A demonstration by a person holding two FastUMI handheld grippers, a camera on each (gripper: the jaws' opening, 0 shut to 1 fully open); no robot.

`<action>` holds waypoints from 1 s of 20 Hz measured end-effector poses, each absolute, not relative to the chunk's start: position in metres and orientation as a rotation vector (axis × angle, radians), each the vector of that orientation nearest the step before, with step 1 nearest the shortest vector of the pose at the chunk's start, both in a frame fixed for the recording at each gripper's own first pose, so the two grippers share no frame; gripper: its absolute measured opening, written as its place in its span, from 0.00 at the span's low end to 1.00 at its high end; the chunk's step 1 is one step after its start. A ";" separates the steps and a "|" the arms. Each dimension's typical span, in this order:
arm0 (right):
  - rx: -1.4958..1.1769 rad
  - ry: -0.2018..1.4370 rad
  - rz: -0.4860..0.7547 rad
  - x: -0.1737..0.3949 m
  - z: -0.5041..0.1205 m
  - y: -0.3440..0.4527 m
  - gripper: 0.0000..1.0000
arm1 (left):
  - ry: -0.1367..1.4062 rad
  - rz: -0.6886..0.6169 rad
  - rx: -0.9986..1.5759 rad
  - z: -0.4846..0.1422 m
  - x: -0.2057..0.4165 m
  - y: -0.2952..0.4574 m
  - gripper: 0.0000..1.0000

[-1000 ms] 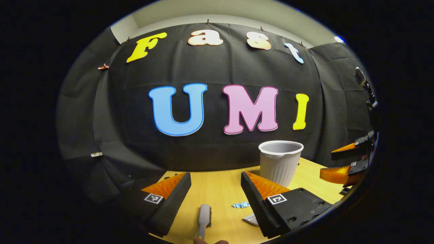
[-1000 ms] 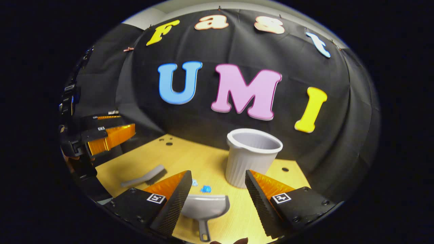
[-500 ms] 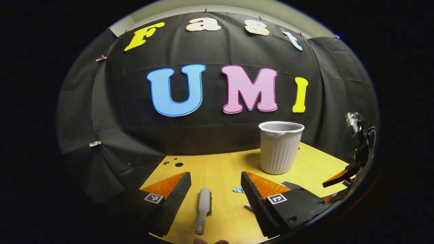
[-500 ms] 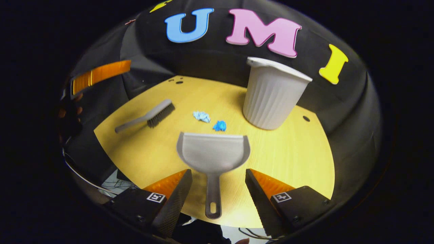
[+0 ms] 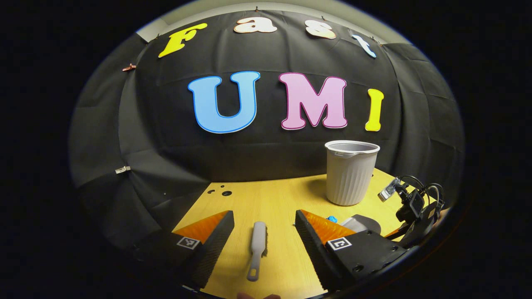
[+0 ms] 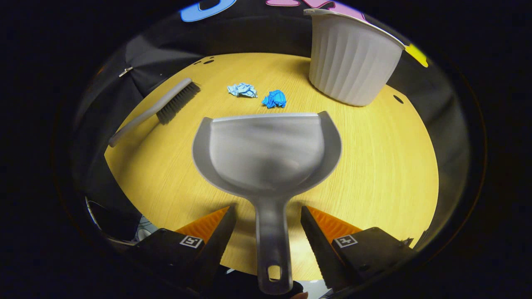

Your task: Pick up the small broom and dustpan from the desktop, sweep the trash into the dustpan with the broom, and then empty the trash into the garbage bin.

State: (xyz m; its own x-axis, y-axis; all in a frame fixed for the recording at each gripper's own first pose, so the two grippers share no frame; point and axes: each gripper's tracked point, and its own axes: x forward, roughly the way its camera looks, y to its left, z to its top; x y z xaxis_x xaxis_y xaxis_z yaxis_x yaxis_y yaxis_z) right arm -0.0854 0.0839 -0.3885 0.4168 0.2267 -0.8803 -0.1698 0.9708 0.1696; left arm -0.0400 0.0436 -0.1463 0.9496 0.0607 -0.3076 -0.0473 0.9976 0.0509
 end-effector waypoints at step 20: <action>0.027 1.225 0.248 -0.057 -0.397 0.072 0.33 | 0.393 0.098 0.019 -0.180 -0.023 0.061 0.96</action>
